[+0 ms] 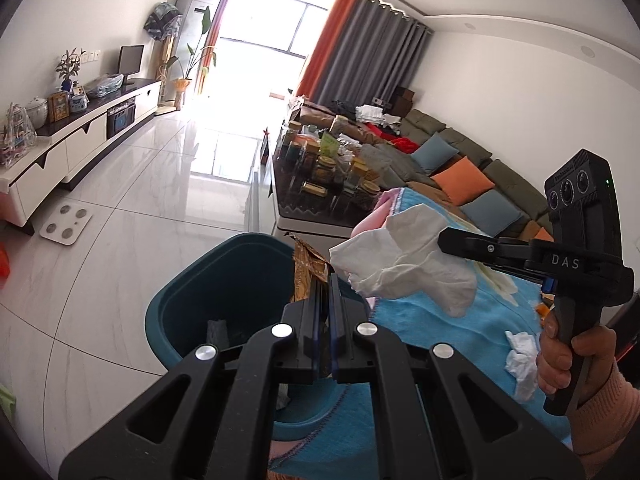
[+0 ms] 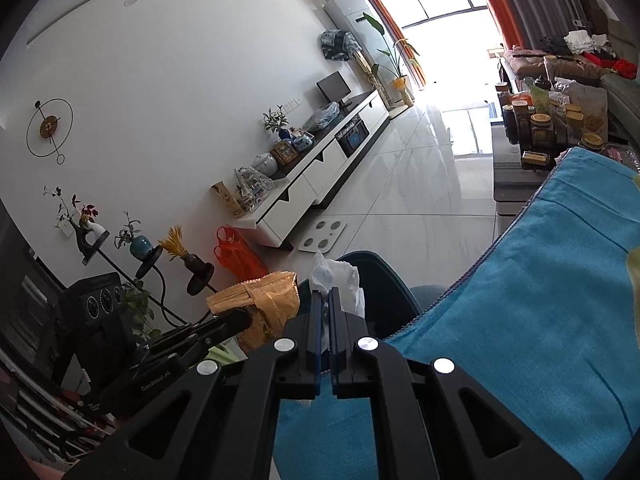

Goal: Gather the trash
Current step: 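Carry the gold bag and tissue to the teal bin and open both tools, then move both open tools back over the bedspread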

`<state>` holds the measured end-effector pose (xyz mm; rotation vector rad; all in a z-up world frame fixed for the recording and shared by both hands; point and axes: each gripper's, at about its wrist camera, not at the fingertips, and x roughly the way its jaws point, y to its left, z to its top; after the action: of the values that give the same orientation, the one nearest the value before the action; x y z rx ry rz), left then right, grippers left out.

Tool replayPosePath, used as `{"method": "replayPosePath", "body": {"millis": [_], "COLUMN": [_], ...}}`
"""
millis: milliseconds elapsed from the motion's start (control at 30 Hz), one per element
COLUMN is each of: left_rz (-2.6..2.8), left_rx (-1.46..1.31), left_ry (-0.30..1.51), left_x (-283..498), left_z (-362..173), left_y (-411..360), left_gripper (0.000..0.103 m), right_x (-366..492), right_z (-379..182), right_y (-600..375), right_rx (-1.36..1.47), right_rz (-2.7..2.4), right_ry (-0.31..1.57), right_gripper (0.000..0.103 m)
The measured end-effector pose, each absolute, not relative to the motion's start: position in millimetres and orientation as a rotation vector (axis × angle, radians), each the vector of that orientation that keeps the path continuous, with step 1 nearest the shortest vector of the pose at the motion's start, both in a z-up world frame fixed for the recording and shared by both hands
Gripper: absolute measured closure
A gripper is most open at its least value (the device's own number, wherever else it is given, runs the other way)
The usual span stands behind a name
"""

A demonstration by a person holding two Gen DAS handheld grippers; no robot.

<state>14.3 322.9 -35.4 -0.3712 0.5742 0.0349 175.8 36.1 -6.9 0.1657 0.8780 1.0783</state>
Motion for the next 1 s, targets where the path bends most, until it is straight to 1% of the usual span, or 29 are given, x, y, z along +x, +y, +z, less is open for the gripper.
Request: {"method": "replayPosePath", "body": {"millis": [300,333,500,533,567,600,633,733,833,967,1000], "left_rz": [0.074,0.076,0.093,0.099,0.104,0.115,0.117,0.122,0.131,0.126,0.115], "left_rx": [-0.386,-0.387,-0.400,-0.404,-0.410,-0.418,-0.425,-0.447,-0.448,-0.416,-0.404], "left_ry": [0.643,0.648,0.675,0.681,0.690,0.695,0.697,0.711,0.707,0.655,0.639], "left_x": [37,39,54,57,61,62,64,69,67,55,51], "left_z": [-56,-58,-71,-74,-76,-79,-81,-88,-88,-70,-64], "left_y": [326,326,329,329,330,330,331,333,328,313,308], "left_gripper": [0.099,0.099,0.097,0.091,0.084,0.082,0.081,0.072,0.071,0.063,0.062], "right_x": [180,180,182,181,181,181,179,177,172,167,165], "right_z": [-31,-33,-41,-40,-41,-42,-40,-38,-31,-17,-13], "right_y": [64,66,72,75,75,74,73,67,57,42,36], "right_rx": [0.132,0.129,0.127,0.124,0.124,0.129,0.132,0.139,0.143,0.161,0.160], "right_rz": [1.040,1.031,1.002,0.995,0.989,0.986,0.984,0.987,0.994,1.016,1.020], "right_ry": [0.953,0.958,0.982,0.984,0.987,0.987,0.986,0.980,0.954,0.914,0.899], "right_gripper": [0.100,0.098,0.096,0.093,0.090,0.086,0.085,0.085,0.082,0.079,0.076]}}
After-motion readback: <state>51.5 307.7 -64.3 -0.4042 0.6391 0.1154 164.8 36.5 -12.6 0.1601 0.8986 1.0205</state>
